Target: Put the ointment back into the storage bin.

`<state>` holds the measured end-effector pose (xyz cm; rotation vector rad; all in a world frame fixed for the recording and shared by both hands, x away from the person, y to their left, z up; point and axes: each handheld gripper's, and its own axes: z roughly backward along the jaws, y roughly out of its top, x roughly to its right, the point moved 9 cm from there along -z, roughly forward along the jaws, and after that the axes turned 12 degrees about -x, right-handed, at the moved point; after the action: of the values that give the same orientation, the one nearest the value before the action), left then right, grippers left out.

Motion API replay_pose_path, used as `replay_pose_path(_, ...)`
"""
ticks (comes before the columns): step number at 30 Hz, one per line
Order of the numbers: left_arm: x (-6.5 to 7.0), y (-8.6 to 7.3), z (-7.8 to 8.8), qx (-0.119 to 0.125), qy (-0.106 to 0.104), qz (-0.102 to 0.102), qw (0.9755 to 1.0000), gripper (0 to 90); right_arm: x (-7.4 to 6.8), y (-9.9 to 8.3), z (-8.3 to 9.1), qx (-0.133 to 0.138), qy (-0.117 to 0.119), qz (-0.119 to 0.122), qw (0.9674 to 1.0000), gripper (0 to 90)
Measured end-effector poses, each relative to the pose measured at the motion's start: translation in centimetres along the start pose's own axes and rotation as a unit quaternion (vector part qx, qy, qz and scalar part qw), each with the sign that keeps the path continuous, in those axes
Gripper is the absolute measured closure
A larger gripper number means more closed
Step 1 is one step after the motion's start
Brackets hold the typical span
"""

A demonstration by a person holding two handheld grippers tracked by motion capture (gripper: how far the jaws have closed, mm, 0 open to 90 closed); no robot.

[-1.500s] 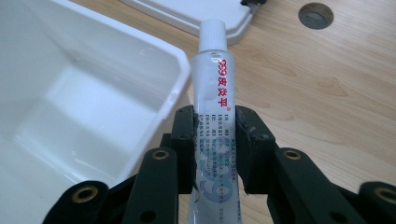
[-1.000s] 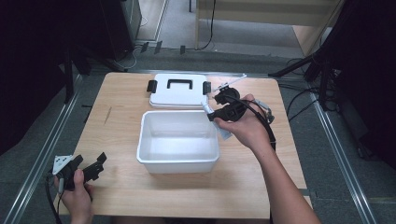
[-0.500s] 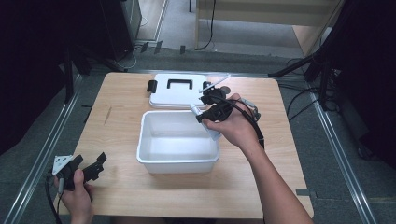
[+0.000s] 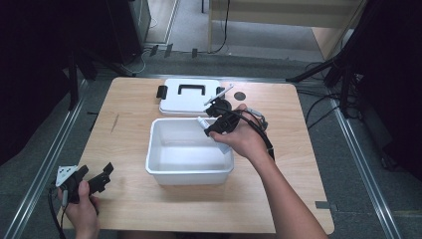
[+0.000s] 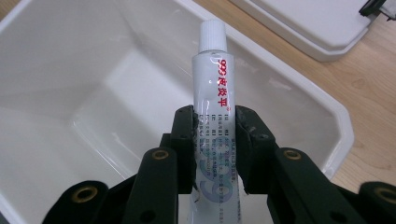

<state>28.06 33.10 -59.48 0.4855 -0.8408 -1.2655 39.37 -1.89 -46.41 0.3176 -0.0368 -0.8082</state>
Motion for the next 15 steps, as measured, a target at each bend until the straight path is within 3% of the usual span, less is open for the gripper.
replay_pose_path(15,0.0,0.0,0.0,0.0,0.001,0.0,1.0,6.3,0.5,-0.2,-2.6,-0.029,-0.008,-0.001,0.9996,72.0)
